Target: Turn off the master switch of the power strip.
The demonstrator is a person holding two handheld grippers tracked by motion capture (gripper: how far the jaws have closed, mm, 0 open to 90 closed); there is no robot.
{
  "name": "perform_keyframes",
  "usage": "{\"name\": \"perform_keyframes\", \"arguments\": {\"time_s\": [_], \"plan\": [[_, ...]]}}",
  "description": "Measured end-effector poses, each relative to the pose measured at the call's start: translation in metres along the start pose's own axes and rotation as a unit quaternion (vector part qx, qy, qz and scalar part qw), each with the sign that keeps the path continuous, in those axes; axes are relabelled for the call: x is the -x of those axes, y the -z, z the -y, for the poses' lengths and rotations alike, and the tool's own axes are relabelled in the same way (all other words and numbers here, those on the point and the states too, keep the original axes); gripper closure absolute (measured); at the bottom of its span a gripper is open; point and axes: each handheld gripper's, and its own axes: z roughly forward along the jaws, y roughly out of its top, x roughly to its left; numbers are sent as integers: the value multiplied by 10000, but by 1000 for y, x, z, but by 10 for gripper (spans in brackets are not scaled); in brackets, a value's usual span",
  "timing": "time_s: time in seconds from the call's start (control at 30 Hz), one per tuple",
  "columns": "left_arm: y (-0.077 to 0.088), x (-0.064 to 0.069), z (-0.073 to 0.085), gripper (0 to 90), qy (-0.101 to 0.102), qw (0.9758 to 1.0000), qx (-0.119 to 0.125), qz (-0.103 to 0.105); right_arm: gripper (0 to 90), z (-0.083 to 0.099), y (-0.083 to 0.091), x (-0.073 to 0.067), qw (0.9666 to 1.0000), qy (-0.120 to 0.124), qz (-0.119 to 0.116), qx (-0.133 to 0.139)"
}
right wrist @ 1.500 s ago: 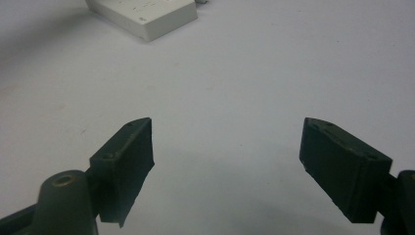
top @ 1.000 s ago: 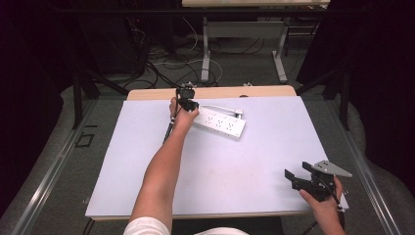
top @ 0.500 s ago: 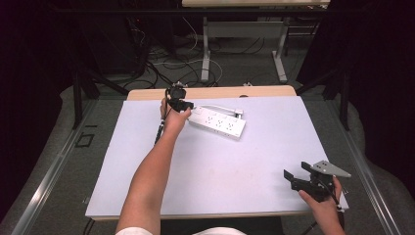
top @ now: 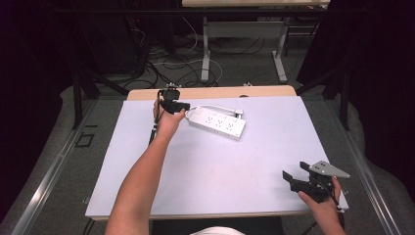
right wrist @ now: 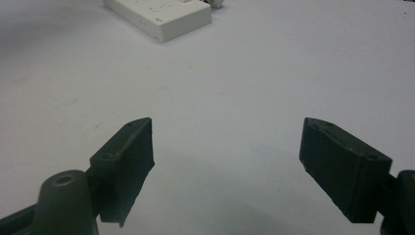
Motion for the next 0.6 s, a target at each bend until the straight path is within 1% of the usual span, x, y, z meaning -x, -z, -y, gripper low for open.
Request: {"name": "perform_keyframes", "arguments": {"time_s": [0.03,0.1,0.13,0.17,0.2,0.3,0.37,0.4,0.43,0.5,0.53,0.57,0.6], "plan": [[2,0,1,647,-23,10000,4,44,199,-1,1,0,10000,4,-16,-64],[6,1,2,630,-54,10000,26,56,199,-1,1,-1,10000,25,-18,-57],[7,1,3,622,-80,9999,-6,91,198,-1,1,-1,10000,45,-48,-47],[8,2,4,615,-50,9999,-4,104,199,-1,1,-1,9999,73,-59,-54],[10,2,5,600,-115,9999,-6,102,199,-1,0,-2,10000,37,-81,-27],[15,5,8,576,-226,9996,64,147,199,-1,-1,-2,9999,75,-124,-22],[17,7,9,558,-337,9993,40,147,199,0,-2,-2,9999,81,-90,-5],[19,8,10,549,-394,9991,43,143,198,-1,-1,-2,9999,44,-88,-62],[20,9,10,545,-473,9988,23,147,198,-1,-1,-2,9999,23,-79,-61],[22,10,10,539,-578,9981,61,191,199,-1,-1,-1,9999,19,-71,-74],[23,11,10,537,-602,9980,29,203,198,-1,-1,-2,9999,21,-88,-84],[24,12,11,537,-637,9977,24,215,199,-1,-2,-2,9999,26,-115,-39],[26,14,12,535,-688,9974,24,224,199,-2,-1,-2,9999,116,-86,-80]]}}
